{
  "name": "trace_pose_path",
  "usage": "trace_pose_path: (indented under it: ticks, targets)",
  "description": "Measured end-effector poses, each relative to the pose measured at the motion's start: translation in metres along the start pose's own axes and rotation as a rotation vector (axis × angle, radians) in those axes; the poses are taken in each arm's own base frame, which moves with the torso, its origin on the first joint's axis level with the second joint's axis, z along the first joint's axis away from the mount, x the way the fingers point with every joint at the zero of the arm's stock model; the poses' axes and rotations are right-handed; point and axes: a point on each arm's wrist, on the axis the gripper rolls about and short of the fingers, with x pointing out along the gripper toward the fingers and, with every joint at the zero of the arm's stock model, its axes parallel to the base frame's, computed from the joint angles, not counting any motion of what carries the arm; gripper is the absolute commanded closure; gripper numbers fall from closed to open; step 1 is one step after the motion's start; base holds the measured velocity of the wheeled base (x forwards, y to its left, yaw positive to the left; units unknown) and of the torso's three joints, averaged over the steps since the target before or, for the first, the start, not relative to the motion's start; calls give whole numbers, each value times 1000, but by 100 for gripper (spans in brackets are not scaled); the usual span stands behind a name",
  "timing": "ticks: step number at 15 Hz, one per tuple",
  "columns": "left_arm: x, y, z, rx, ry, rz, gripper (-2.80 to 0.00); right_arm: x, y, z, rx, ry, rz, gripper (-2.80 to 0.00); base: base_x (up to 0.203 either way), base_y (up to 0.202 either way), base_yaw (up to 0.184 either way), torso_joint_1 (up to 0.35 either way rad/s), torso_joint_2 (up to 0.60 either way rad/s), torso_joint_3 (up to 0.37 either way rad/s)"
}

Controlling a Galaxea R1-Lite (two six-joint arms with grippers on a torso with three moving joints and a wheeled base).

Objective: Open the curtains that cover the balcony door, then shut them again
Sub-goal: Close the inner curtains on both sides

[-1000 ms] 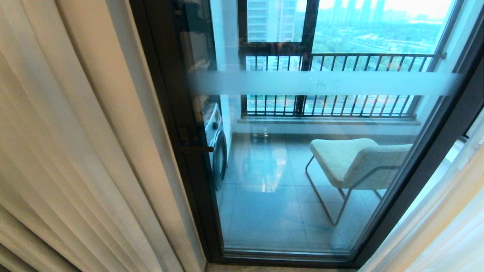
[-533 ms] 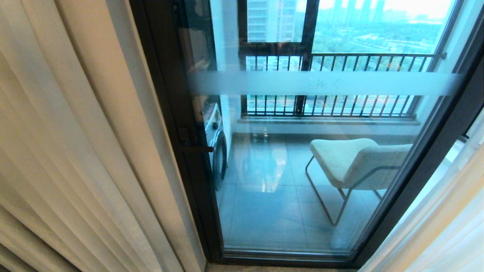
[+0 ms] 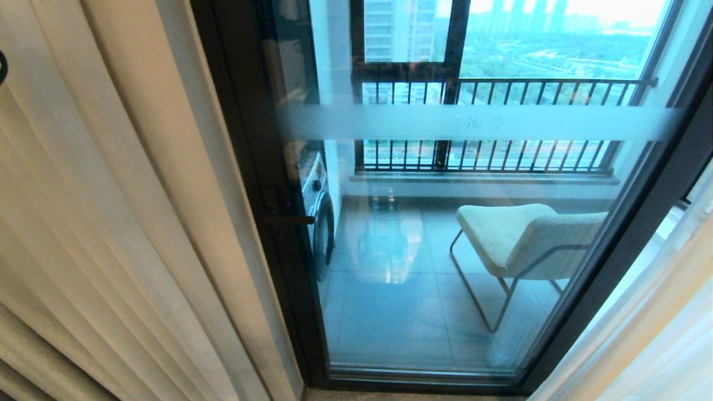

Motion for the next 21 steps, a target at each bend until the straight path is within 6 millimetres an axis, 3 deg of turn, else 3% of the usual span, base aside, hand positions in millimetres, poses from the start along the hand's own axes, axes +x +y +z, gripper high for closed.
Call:
trace_pose_path:
  ticks: [12,21]
  targets:
    - [76,-9,-5,-15,5,29,-280,0,0,0,0,0,0,0,0,0,0,0,0,0]
    - [110,-12,-13,-70,95,33,-280,0,0,0,0,0,0,0,0,0,0,0,0,0]
